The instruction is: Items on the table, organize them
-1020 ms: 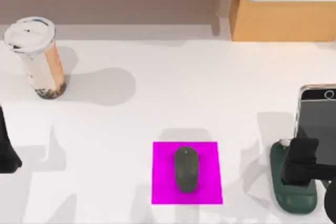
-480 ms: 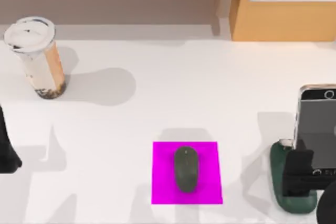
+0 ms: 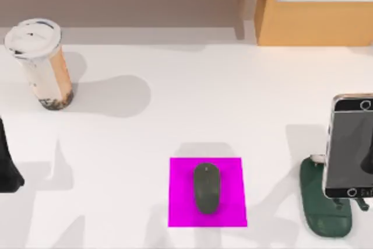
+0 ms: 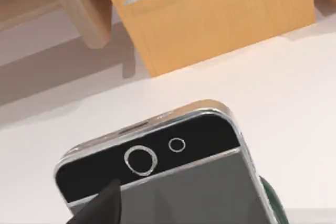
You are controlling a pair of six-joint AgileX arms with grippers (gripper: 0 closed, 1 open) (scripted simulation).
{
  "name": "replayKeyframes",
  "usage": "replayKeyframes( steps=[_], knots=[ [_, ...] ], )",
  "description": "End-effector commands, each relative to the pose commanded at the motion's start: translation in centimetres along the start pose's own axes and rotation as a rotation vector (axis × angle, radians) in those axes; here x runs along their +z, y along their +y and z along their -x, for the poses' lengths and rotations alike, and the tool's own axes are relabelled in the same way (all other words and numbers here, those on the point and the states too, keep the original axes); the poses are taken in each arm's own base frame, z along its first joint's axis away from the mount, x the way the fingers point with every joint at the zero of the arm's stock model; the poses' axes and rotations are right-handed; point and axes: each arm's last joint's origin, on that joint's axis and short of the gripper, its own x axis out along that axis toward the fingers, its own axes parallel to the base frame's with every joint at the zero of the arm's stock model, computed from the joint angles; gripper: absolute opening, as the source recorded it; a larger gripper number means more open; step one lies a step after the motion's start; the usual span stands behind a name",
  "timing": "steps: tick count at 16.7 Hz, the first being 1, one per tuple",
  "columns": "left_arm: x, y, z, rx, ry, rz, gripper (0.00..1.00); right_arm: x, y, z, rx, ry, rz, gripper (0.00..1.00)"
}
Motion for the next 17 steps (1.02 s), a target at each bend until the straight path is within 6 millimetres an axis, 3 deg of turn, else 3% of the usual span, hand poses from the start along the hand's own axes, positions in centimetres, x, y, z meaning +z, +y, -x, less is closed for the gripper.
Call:
replayKeyframes(
  steps=[3,6,13,17],
  knots=[
    [0.0,0.0,0.0,0.000,0.000,0.000,1.00,1.1,-2.6,0.5,0.057,-0.102,-0.122,1.00],
    [0.0,0.0,0.0,0.000,0.000,0.000,1.00,0.7,-4.8,0.4,0.096,-0.204,-0.131,1.00],
    [0.0,0.0,0.0,0.000,0.000,0.000,1.00,-2.4,-8.8,-2.9,0.040,-0.315,0.181,1.00],
    [0.0,0.0,0.0,0.000,0.000,0.000,1.00,-3.4,-10.1,-3.9,0.038,-0.352,0.335,1.00]
  ],
)
